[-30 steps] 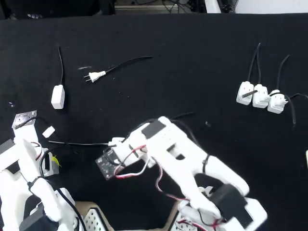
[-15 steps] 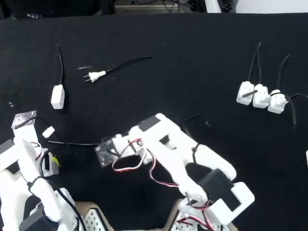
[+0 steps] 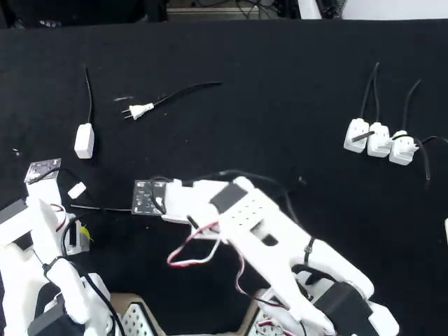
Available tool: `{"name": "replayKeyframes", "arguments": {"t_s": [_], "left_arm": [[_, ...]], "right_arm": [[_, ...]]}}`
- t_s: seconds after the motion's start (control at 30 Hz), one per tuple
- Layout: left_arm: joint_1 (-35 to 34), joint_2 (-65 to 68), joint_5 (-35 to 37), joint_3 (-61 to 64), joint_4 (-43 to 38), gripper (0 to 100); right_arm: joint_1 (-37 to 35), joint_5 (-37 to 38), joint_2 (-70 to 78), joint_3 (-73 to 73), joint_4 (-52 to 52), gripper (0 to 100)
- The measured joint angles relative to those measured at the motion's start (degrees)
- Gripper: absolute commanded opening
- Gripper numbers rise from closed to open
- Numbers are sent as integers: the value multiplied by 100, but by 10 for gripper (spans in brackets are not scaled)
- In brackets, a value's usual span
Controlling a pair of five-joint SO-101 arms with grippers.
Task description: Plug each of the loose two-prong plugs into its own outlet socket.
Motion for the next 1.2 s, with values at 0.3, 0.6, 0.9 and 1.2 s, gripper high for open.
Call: {"name": "replayKeyframes", "arguments": {"t_s": [0.3,0.6,0.9,1.2], "left_arm": [[9,0,0,0,0,177],[9,0,0,0,0,177],[9,0,0,0,0,178],[9,0,0,0,0,178]], "right_arm": [[-18,-18,1143,-123,-202,218],[659,1011,1380,-545,132,145],[343,1073,1380,-545,132,206],[273,1662,1380,-545,176,15]]}}
